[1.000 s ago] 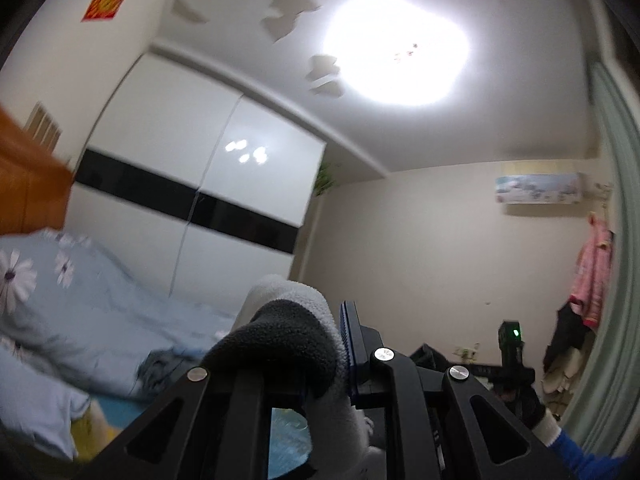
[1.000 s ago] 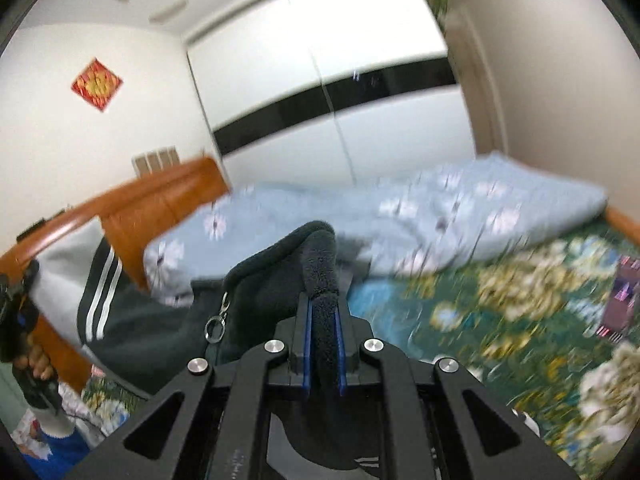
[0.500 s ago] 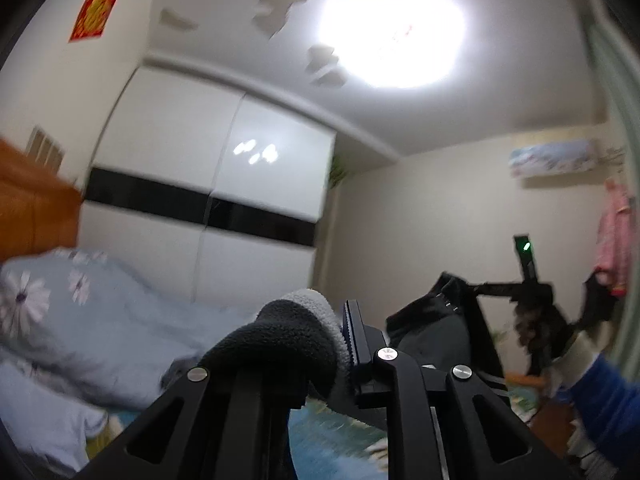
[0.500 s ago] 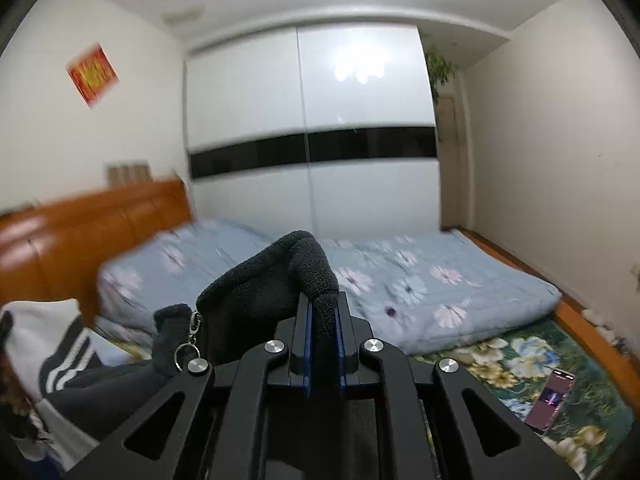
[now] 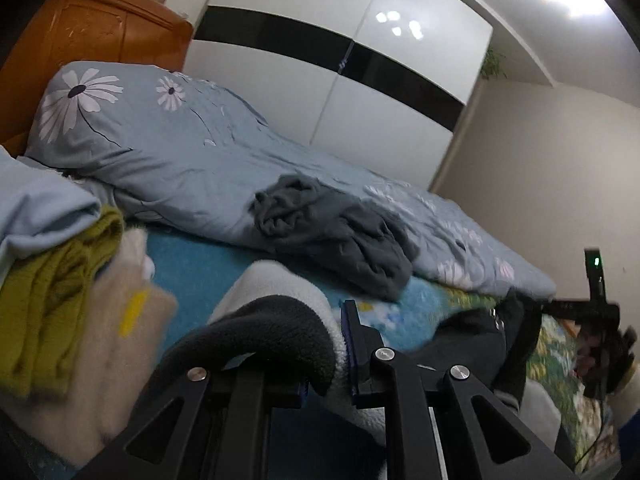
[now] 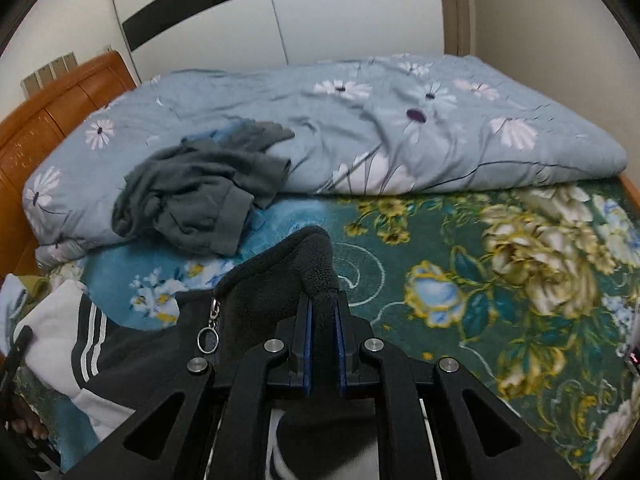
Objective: Fold clothes
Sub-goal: 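Lower the jacket flat onto the bed and open both grippers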
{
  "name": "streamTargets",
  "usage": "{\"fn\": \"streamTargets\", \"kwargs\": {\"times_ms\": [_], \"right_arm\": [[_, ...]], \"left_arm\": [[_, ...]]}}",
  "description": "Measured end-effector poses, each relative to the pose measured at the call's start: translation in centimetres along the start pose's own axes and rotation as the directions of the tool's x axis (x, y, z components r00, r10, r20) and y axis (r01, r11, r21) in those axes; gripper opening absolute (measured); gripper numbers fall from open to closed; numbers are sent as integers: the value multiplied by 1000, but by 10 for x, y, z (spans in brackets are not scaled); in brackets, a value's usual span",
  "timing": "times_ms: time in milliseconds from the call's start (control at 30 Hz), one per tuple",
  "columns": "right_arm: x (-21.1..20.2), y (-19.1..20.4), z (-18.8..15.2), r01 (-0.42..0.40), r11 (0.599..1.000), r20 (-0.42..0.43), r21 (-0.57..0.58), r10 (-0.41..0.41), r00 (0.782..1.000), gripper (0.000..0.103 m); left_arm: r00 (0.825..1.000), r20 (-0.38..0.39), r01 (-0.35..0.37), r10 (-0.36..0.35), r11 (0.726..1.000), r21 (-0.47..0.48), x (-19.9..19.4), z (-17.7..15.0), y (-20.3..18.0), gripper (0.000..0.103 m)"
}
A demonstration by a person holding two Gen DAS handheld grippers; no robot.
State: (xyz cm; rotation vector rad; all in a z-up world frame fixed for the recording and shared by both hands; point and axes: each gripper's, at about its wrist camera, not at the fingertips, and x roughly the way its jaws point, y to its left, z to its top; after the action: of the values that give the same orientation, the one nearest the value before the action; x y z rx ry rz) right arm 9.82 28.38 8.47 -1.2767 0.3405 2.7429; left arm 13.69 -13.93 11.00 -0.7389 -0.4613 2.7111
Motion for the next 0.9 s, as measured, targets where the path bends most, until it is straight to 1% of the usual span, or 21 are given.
{"fn": "streamTargets", "kwargs": {"times_ms": [67, 133, 167, 200, 300, 333, 400, 467, 533, 567, 600, 633, 667, 700, 733, 767, 833, 900], "right_arm": [[5, -2, 13, -9, 1000, 20, 6, 9, 1000, 10], [10, -2, 23, -8, 1000, 44, 5, 8, 999, 10], [14, -2, 26, -5, 1000, 50, 3, 5, 999, 10], [21, -3, 26, 2, 1000, 42, 2, -2, 999, 10], [55, -4, 19, 18, 1000, -28, 2, -18, 999, 10], [67, -5, 13, 21, 1000, -54, 5, -21, 998, 10], [84, -8, 2, 37, 999, -88, 4, -37, 995, 11], [95, -12, -4, 44, 999, -110, 15, -43, 993, 11], [99, -15, -7, 35, 999, -120, 34, -31, 992, 12], [99, -16, -8, 33, 999, -122, 37, -29, 992, 14], [98, -15, -8, 33, 999, -122, 35, -29, 992, 14], [95, -14, -8, 35, 999, -118, 28, -31, 992, 15], [93, -13, -8, 38, 999, -117, 21, -35, 993, 16], [90, -12, -8, 37, 999, -115, 17, -35, 993, 18], [85, -11, -9, 30, 999, -110, 15, -28, 994, 20], [79, -11, -10, 22, 1000, -105, 15, -20, 994, 23], [63, -11, -17, 5, 1000, -86, 17, -4, 996, 30], [42, -10, -32, -7, 1000, -72, 6, 7, 997, 31]], "left_arm": [[999, 42, -2, 2, 1000, -4, 5, 5, 2, 15], [998, 56, -36, 34, 999, 20, 18, 5, 1, 16], [998, 37, -55, 54, 998, 23, 30, 2, 2, 16], [998, 3, -64, 64, 998, 8, 40, -6, 9, 16], [992, -95, -85, 81, 995, -43, 66, -27, 25, 16], [987, -122, -108, 102, 993, -46, 72, -35, 29, 16], [982, -143, -130, 121, 990, -53, 78, -43, 36, 16], [979, -162, -138, 124, 988, -74, 78, -49, 41, 16], [978, -174, -130, 113, 987, -93, 81, -53, 47, 16], [978, -179, -124, 105, 987, -100, 80, -54, 47, 17], [978, -183, -117, 96, 987, -106, 79, -55, 47, 19], [977, -194, -111, 88, 987, -112, 77, -57, 46, 26], [976, -205, -106, 80, 988, -117, 74, -59, 45, 31], [974, -214, -99, 70, 987, -126, 71, -62, 45, 40], [974, -219, -87, 56, 987, -136, 66, -66, 44, 46], [974, -224, -75, 41, 986, -147, 61, -71, 42, 48], [973, -230, -62, 29, 989, -135, 49, -81, 34, 50], [972, -235, -49, 18, 991, -123, 36, -90, 26, 51]]}}
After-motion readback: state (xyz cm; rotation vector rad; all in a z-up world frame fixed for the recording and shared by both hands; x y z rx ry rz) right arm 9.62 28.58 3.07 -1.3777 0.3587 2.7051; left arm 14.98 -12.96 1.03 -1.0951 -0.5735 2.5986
